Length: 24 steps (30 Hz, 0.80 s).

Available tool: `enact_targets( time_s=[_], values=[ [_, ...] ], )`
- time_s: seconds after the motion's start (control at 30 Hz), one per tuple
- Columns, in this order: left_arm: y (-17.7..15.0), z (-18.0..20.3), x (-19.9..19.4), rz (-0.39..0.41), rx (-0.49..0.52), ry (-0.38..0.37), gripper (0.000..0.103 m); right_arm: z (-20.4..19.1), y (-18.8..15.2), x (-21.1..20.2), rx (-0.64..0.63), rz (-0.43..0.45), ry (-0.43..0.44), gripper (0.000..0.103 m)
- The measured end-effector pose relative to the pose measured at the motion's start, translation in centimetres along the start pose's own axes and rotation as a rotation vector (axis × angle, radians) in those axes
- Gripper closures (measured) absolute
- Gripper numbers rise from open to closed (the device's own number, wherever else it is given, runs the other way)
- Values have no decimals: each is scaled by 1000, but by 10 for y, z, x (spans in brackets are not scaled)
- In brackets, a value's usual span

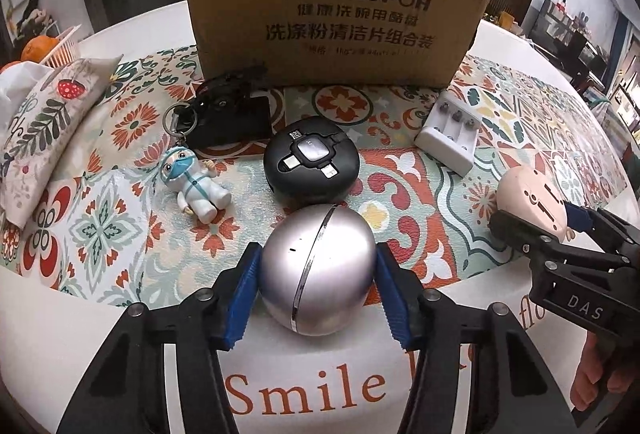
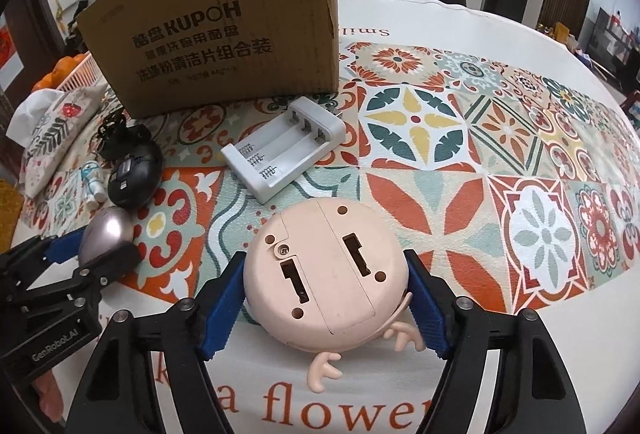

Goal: Organize rigid objects
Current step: 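Lift and carry the silver egg and pink figure over the cardboard box with both grippers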

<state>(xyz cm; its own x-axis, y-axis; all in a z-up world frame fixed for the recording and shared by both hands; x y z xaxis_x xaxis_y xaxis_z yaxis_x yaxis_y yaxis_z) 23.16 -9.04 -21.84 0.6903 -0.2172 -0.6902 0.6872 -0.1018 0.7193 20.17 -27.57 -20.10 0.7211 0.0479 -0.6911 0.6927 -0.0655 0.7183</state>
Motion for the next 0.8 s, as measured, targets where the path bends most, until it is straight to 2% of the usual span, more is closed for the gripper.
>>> enact_targets(
  time_s=[0.47,0.8],
  values=[
    [16,-5,-32,93,-13,-7,48,-12,14,-33,3,76,14,28],
    [39,-12,-61,176,-24,-16,48,-27,39,-60,-3,157,34,28]
  ],
)
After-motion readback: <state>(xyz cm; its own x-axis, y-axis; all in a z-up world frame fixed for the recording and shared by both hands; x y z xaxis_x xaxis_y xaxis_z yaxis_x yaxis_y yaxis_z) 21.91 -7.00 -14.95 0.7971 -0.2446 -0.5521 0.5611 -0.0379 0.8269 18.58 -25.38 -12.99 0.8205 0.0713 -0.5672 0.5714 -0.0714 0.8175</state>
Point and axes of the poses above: each gripper's, at about its wrist camera, not at the fingertips, and x roughly the way its jaws point, z to its right, y to its top, the point moved 5 cm from there along x, roughly the way its jaws point, and after that the axes turned 15 degrees about z, right-handed, at the moved point
